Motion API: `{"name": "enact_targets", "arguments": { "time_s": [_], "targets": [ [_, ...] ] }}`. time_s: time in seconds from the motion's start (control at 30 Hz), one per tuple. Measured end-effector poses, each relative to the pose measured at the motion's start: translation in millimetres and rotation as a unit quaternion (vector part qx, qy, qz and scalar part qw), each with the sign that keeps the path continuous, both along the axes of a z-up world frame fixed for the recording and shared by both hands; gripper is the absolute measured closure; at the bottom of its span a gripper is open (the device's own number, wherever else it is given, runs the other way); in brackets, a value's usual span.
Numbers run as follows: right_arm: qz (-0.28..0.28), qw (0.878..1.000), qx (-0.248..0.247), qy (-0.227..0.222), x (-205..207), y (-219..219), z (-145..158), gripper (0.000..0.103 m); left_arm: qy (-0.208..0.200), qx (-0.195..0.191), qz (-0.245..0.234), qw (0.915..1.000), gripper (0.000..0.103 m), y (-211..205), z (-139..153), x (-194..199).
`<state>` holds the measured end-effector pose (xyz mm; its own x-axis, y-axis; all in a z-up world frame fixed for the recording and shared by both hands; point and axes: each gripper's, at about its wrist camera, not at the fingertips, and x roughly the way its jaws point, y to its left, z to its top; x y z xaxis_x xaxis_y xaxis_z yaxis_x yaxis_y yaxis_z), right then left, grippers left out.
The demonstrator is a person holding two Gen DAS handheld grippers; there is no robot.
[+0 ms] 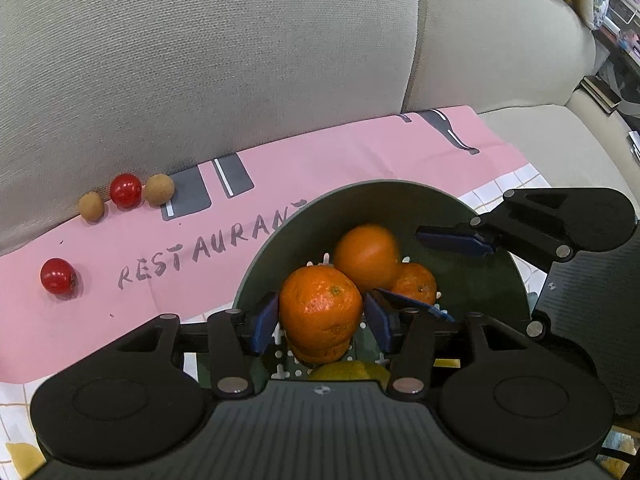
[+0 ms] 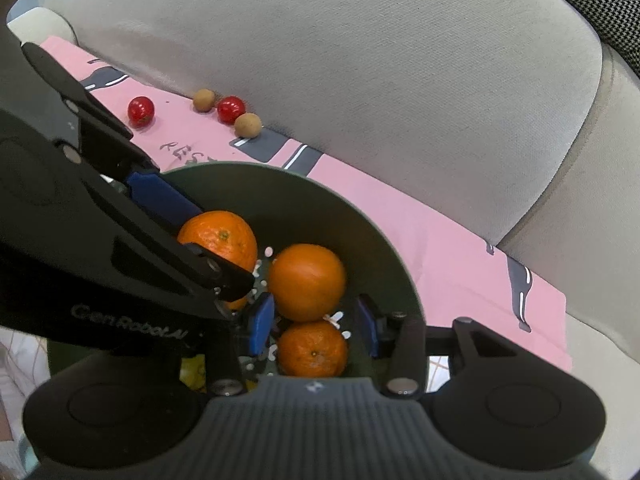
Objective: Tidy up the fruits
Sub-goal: 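Open both tools to release the mandarins into the colander, then reach both tools toward the cherry tomatoes and nuts by the sofa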
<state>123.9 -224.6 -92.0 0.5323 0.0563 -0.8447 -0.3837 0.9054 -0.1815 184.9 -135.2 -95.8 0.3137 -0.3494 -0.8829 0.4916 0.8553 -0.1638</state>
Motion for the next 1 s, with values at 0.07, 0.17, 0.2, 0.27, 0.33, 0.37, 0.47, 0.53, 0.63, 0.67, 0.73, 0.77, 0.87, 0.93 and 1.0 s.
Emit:
{"name": "enact_targets", "arguments": {
  "time_s": [0.07, 0.17, 0.2, 0.27, 0.33, 0.37, 0.47, 0.53, 0.63, 0.67, 0.73, 0.77, 0.87, 0.93, 1.0],
  "targets": [
    [0.002, 1.0, -0.003, 0.003, -2.0, 1.7, 1.5, 0.056, -0.002, 0.002, -0.001, 1.0, 0.041, 1.0, 1.8, -2.7],
    [0.005, 1.0, -0.001, 0.006, -5.1, 3.6, 4.3, 0.052, -0.001, 0.003, -0.001, 1.0, 0.037, 3.7, 4.8, -6.6],
    [0.005, 1.0, 0.003, 0.008, -6.7, 3.8, 6.1, 0.051, -0.001, 0.002, 0.0, 1.0, 0.036, 5.1, 6.4, -8.1],
    [0.005, 1.0, 0.01, 0.01, -8.8, 4.2, 8.8, 0.048, -0.001, -0.003, 0.001, 1.0, 0.036, 7.7, 9.9, -11.3],
    [0.004, 1.0, 0.01, 0.009, -11.3, 5.6, 11.3, 0.044, -0.004, -0.006, 0.0, 1.0, 0.035, 9.4, 13.6, -14.7],
    [0.004, 1.0, 0.008, 0.007, -12.6, 6.7, 12.9, 0.041, -0.007, -0.005, 0.0, 1.0, 0.035, 10.1, 15.8, -16.5],
    [0.005, 1.0, 0.005, 0.0, -17.8, 10.6, 19.0, 0.035, -0.016, -0.005, -0.001, 0.9999, 0.035, 12.6, 23.6, -22.5],
    [0.006, 1.0, 0.004, -0.005, -20.8, 12.8, 22.8, 0.029, -0.02, -0.009, 0.0, 0.9998, 0.034, 14.9, 28.9, -26.5],
    [0.006, 1.0, 0.003, -0.015, -27.1, 16.1, 30.6, 0.021, -0.027, -0.017, 0.0, 0.9995, 0.032, 19.4, 37.4, -33.0],
    [0.006, 1.0, 0.002, -0.018, -30.2, 17.4, 33.5, 0.019, -0.031, -0.018, 0.0, 0.9993, 0.031, 20.9, 40.6, -35.6],
    [0.006, 1.0, -0.001, -0.023, -34.6, 20.0, 38.7, 0.018, -0.039, -0.02, 0.0, 0.999, 0.031, 23.4, 46.2, -40.3],
    [0.007, 1.0, -0.003, -0.026, -36.9, 21.7, 41.0, 0.018, -0.043, -0.021, 0.0, 0.9988, 0.031, 24.6, 49.1, -42.7],
    [0.007, 0.999, -0.006, -0.033, -43.4, 25.3, 46.8, 0.014, -0.058, -0.025, 0.001, 0.998, 0.031, 29.4, 59.6, -49.8],
    [0.004, 0.999, -0.002, -0.036, -48.0, 27.7, 51.1, 0.013, -0.069, -0.028, 0.003, 0.9972, 0.03, 33.2, 66.8, -53.9],
    [0.0, 0.999, 0.007, -0.036, -52.1, 30.2, 55.0, 0.012, -0.08, -0.032, 0.009, 0.9963, 0.029, 37.8, 73.5, -57.2]
  ]
}}
